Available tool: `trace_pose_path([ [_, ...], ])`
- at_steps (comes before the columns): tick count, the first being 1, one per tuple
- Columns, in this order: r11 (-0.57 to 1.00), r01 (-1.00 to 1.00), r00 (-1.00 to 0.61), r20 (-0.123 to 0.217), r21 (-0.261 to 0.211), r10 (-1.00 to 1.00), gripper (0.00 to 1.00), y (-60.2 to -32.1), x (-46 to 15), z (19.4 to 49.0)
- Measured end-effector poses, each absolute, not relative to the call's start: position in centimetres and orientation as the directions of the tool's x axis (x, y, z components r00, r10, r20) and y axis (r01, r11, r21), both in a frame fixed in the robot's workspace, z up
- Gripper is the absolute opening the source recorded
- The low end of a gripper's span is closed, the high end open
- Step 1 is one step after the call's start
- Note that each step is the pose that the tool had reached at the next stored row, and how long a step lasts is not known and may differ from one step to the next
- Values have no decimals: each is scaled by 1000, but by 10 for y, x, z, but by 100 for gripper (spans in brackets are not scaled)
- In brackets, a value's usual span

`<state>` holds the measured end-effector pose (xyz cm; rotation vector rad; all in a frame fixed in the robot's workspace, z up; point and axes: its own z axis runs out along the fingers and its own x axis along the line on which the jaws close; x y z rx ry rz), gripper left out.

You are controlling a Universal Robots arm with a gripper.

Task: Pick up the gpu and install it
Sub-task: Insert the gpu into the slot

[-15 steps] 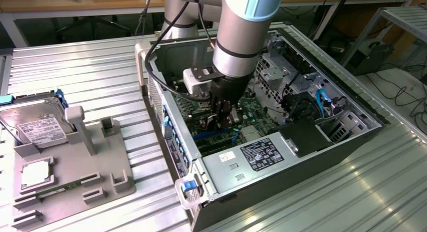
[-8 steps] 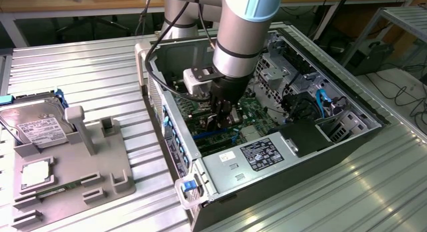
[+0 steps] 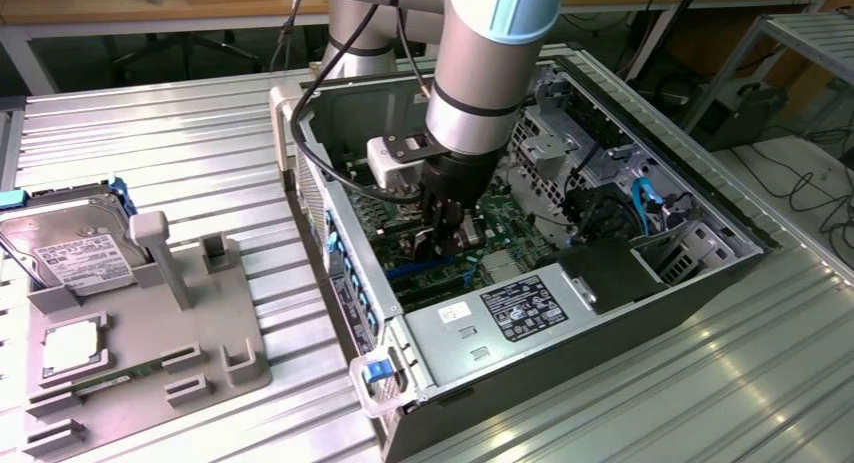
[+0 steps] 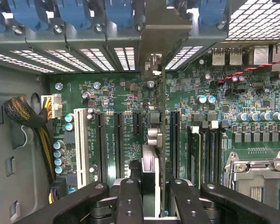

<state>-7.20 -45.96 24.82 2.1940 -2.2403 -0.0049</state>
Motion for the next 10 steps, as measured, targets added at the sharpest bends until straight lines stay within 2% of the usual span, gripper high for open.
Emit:
trace_pose_path([
  [10,21,-1000,-21,2,6,-1000,28,-459,-75,246],
])
